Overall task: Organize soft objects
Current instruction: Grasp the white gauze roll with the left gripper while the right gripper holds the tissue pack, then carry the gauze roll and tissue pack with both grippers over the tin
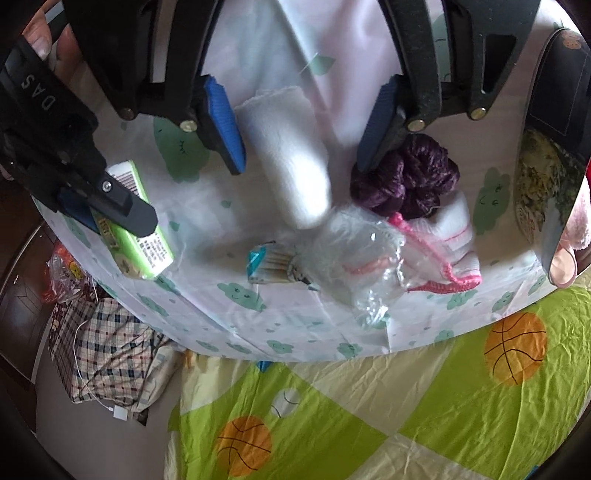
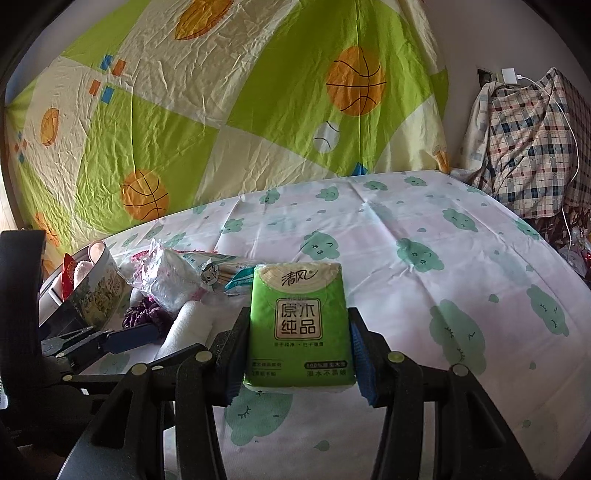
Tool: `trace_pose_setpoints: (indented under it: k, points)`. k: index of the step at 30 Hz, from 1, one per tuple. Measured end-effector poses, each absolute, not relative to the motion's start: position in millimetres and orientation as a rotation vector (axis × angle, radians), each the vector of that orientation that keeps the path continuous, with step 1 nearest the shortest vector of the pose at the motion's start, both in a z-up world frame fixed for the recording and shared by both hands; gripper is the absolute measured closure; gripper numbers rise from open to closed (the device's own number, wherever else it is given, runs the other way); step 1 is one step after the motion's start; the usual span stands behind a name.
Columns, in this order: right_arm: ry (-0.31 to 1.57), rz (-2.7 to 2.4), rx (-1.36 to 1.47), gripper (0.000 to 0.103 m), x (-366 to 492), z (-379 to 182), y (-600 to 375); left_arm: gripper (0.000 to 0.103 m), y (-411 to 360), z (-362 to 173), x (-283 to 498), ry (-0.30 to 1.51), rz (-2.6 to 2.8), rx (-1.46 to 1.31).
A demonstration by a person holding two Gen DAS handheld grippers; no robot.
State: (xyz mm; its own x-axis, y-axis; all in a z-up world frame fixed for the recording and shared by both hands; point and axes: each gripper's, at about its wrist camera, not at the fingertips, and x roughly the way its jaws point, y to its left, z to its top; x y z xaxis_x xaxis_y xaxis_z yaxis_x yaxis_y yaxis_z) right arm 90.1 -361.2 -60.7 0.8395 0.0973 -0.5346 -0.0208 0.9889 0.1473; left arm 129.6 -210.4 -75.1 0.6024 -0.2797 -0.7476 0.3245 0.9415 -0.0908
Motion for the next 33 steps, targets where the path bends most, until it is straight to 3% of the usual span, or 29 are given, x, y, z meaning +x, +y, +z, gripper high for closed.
trace_pose_setpoints:
  k: [1,2,4,5,20,33]
  points:
    - [0.572,0.062,0.136,0.051,90,-61,-361,0.053,-210,-78,133,0.877,-0.359,0.050]
    - [0.571,0.063,0.136,0.051,90,-61,-361,0.054,-208,-78,133,0.879,-0.362,0.037]
    - [0.569,0.065,0.140,0.051,89,-61,-362,0.069,-206,-78,133,0.877,-0.370,0.029]
    - [0.568,0.066,0.144,0.051,89,-61,-363,0.070,-206,-78,132,0.875,-0.370,0.030]
    - [0.501,0.077,0.157,0.051,80,-55,-364,0.072,-185,-54,104,0.684,-0.310,0.053]
    - [0.460,0.092,0.157,0.051,73,-52,-353,0.072,-147,-57,90,0.649,-0.271,0.005]
